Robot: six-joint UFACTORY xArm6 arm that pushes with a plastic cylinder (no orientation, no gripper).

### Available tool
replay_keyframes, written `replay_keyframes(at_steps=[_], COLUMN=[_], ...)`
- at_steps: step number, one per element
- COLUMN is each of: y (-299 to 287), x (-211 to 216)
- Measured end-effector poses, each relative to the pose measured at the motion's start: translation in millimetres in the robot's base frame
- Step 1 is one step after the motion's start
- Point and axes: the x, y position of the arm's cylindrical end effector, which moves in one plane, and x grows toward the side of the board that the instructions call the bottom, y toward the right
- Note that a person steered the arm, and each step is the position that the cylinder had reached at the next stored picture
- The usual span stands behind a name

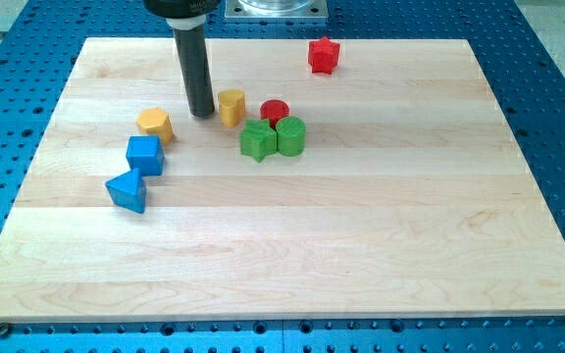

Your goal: Place the heart left to the red circle

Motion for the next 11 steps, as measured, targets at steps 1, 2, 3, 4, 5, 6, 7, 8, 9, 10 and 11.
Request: replay_keyframes(at_steps=[1, 2, 3, 4, 5, 6, 7, 8, 9, 10, 11], y=[7, 18, 20, 21, 22, 23, 25, 43, 45, 35, -48], x=[-8, 0, 18, 23, 35, 18, 2, 10, 11, 5, -8])
